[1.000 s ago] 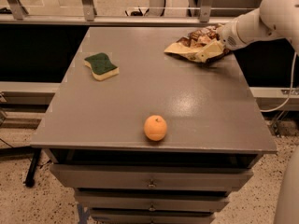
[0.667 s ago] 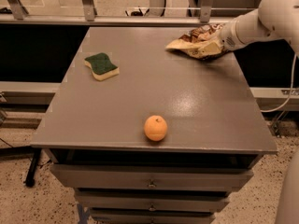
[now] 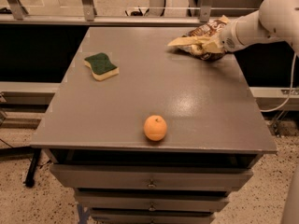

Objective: Move brown chip bag near sponge

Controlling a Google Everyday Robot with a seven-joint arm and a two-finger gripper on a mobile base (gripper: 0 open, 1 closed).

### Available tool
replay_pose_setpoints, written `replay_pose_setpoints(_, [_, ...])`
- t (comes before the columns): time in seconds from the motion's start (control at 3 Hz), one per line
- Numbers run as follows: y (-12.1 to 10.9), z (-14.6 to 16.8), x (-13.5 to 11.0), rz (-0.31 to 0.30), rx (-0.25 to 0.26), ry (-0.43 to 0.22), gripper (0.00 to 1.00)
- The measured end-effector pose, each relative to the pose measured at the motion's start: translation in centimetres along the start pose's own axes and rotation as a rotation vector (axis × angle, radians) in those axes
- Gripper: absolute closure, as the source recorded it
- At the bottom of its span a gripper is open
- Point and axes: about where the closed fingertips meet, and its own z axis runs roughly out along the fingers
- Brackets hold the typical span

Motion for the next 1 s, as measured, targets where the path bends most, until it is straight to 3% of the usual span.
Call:
replay_pose_setpoints(0.33, [-0.1, -0.6, -1.1, -0.02, 0.009, -0.027, 1.0])
replay_pose_setpoints(0.67, [0.0, -1.7, -4.9, -0.095, 0.011, -0.1, 1.0])
replay_pose_setpoints(1.0, [1.0, -2.4, -9.3, -0.174, -0.023, -0.213, 1.0])
